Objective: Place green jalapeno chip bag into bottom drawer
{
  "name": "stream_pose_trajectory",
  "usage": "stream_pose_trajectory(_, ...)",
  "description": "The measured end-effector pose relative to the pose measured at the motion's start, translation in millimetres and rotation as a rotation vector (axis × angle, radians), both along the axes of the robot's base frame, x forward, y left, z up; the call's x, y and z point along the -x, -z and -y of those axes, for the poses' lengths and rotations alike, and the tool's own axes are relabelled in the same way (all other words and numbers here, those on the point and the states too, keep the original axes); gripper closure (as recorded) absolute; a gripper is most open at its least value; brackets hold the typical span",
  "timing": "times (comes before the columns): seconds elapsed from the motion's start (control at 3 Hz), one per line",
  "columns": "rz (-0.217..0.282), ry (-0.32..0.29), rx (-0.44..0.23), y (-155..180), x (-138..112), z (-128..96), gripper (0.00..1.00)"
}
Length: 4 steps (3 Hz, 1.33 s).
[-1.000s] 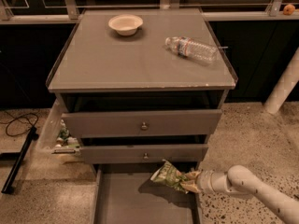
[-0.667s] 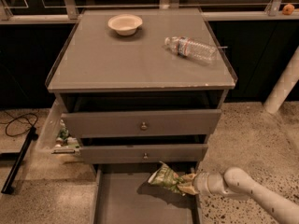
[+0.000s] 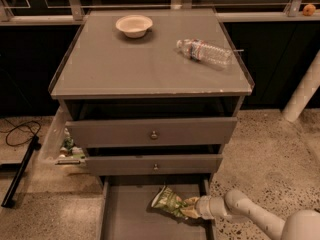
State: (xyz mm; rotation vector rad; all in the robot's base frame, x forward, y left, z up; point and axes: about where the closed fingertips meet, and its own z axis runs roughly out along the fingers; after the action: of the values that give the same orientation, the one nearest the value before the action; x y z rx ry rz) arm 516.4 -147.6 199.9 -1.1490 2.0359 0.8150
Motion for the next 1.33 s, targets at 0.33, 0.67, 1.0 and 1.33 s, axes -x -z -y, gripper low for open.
stream_pose_trajectory(0.33, 0.000, -0.034, 0.019, 38, 1, -15, 1.00)
stream_pose_trajectory(0.67, 0.012, -0.039, 0.037, 55, -1, -23, 1.00)
stream_pose_trajectory(1.0, 0.012, -0.039, 0.037, 55, -1, -23, 0.81)
stream_pose_trajectory(1.33, 0.012, -0.039, 0.037, 55, -1, -23, 0.59)
